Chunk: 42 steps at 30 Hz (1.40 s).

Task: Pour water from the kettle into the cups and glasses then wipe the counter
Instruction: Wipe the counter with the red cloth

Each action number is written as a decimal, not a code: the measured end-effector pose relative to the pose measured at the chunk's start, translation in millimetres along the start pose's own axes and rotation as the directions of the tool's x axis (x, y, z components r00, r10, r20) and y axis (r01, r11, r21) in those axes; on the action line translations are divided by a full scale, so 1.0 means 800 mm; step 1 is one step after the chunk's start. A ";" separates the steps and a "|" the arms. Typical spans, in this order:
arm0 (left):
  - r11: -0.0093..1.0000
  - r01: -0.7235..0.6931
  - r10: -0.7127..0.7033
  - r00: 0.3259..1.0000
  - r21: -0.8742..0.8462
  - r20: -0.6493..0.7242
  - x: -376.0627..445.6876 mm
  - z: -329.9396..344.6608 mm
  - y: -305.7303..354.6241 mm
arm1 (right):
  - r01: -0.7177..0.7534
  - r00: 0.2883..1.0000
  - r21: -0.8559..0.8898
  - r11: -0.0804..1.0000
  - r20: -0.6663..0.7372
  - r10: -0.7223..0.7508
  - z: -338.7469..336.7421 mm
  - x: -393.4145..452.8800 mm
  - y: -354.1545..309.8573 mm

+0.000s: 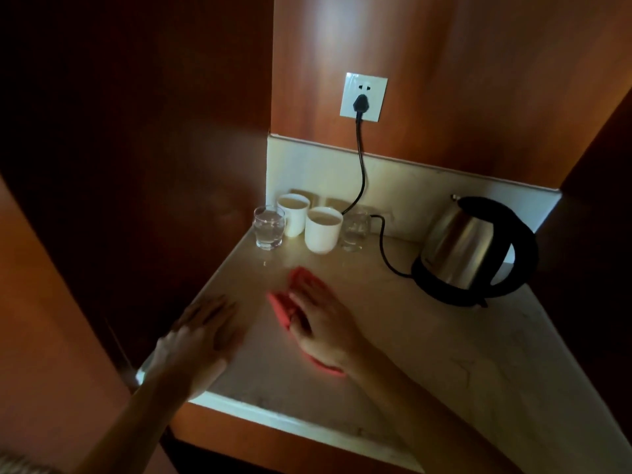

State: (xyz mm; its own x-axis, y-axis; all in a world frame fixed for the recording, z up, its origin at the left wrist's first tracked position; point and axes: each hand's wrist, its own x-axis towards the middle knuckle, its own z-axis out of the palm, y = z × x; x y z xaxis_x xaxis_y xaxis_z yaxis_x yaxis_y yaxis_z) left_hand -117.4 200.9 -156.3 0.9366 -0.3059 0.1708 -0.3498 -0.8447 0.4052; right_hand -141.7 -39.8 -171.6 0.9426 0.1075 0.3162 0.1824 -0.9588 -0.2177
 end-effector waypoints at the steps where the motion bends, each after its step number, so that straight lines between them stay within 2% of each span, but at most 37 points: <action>1: 1.000 0.002 -0.002 1.000 -0.007 -0.002 -0.001 -0.001 0.000 | 0.039 0.999 0.015 0.999 0.025 -0.039 -0.002 -0.014 -0.008; 3: 1.000 -0.001 0.001 1.000 0.008 -0.007 -0.001 -0.003 0.001 | 0.069 0.996 0.020 0.997 0.062 -0.070 -0.013 -0.056 -0.009; 5: 1.000 -0.005 0.004 1.000 0.029 0.021 -0.001 -0.002 0.002 | 0.048 0.999 0.048 0.998 -0.004 -0.048 -0.033 -0.099 0.006; 7: 1.000 -0.004 0.003 0.999 0.020 0.042 -0.001 -0.003 0.001 | -0.032 0.998 0.021 0.999 -0.055 0.033 -0.050 -0.131 0.046; 9: 1.000 0.002 -0.002 0.999 0.009 0.046 -0.002 -0.003 0.000 | -0.157 0.987 -0.052 0.986 -0.037 0.156 -0.064 -0.143 0.089; 13: 0.999 -0.002 0.001 0.999 0.034 0.048 0.001 0.001 0.000 | -0.291 0.956 -0.091 0.952 -0.067 0.286 -0.060 -0.095 0.118; 16: 0.999 -0.005 0.001 0.998 0.047 0.069 0.004 0.005 -0.007 | -0.219 0.974 -0.048 0.974 -0.075 0.215 -0.034 -0.034 0.081; 19: 0.997 0.000 -0.002 1.000 0.074 0.022 0.006 0.008 -0.009 | -0.101 0.994 -0.006 0.995 -0.035 0.100 -0.004 0.006 0.028; 22: 0.998 -0.040 0.042 0.999 0.053 -0.024 0.002 0.011 -0.007 | 0.065 0.998 0.048 0.997 -0.007 -0.065 0.003 -0.016 -0.015; 24: 0.997 -0.057 0.061 0.996 0.061 -0.058 0.001 0.014 -0.010 | 0.116 0.993 0.084 0.990 0.014 -0.117 -0.010 -0.050 -0.013; 27: 0.996 -0.056 0.060 0.997 0.072 -0.058 -0.002 0.011 -0.007 | 0.056 0.996 0.071 0.996 -0.067 -0.051 -0.032 -0.092 0.035; 31: 0.994 -0.016 0.020 0.999 0.109 -0.036 0.001 0.012 -0.004 | -0.178 0.979 -0.004 0.984 -0.098 0.177 -0.050 -0.097 0.129; 33: 0.992 0.026 -0.027 1.000 0.127 0.006 0.015 0.015 0.000 | -0.245 0.966 -0.040 0.969 -0.097 0.241 -0.049 -0.081 0.144; 35: 0.993 0.083 -0.090 0.993 0.087 0.076 0.032 0.008 0.022 | -0.245 0.963 -0.032 0.969 -0.126 0.240 -0.040 -0.058 0.138; 36: 0.995 0.090 -0.092 0.993 0.037 0.070 0.044 0.003 0.037 | -0.223 0.966 -0.019 0.975 -0.140 0.218 -0.035 -0.045 0.129; 40: 0.995 -0.089 0.089 0.996 -0.037 0.009 0.108 -0.006 0.097 | -0.084 0.986 0.043 0.996 -0.142 0.089 -0.012 -0.002 0.103; 42: 0.981 -0.185 0.183 0.983 -0.058 -0.025 0.151 -0.010 0.120 | -0.097 0.987 0.043 0.994 -0.127 0.102 -0.004 0.006 0.099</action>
State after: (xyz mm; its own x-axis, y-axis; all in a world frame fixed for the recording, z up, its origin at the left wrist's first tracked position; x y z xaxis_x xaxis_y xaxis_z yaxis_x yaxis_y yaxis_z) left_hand -37.7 86.5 -90.0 0.8558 -0.4444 0.2649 -0.5172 -0.7470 0.4177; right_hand -123.6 -115.7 -184.5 0.9130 -0.0249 0.4071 0.1019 -0.9525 -0.2869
